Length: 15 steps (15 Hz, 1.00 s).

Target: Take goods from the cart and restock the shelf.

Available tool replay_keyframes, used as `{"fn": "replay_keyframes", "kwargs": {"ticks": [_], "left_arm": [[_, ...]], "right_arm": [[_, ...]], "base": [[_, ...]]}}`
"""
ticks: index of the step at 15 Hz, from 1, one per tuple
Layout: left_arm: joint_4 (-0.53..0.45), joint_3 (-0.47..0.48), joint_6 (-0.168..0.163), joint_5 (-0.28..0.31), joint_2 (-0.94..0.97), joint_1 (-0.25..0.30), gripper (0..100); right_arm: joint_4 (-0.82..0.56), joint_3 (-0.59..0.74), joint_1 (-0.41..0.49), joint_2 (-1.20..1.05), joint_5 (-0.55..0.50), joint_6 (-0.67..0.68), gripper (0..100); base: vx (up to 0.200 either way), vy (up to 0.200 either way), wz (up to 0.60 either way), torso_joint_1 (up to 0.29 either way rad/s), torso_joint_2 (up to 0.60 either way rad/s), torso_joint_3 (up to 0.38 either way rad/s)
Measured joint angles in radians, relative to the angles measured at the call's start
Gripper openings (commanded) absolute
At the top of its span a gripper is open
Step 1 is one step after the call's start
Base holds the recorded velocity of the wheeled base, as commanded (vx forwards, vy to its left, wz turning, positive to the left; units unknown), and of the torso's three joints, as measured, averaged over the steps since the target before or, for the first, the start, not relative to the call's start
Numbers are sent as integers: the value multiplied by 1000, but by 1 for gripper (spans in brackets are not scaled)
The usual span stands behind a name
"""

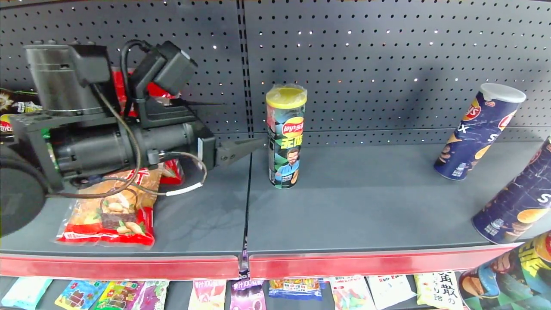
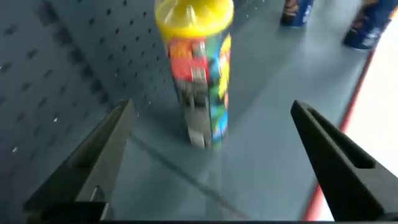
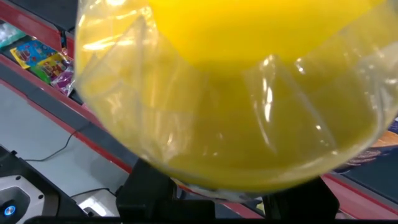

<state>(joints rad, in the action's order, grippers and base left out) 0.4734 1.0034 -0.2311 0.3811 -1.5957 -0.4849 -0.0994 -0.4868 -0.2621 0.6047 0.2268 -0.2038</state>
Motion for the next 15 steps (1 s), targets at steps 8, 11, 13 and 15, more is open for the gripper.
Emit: {"fn": "replay_keyframes", "kwargs": {"ticks": [8,11,13,15], "left_arm": [[11,203,0,-53,-210,-36,100],[11,242,-3,-66,-250,-42,100],[11,280,-3,-84,-276,-47,100],[11,324,-4,-107,-305,-55,100]], "right_arm": [[0,0,3,-1,-16,13,0],[0,0,3,-3,-17,14,0],[0,0,3,-3,-17,15,0],[0,3,3,-3,-17,21,0]], "base": [[0,0,0,0,0,0],[0,0,0,0,0,0],[0,0,0,0,0,0],[0,0,0,0,0,0]]}}
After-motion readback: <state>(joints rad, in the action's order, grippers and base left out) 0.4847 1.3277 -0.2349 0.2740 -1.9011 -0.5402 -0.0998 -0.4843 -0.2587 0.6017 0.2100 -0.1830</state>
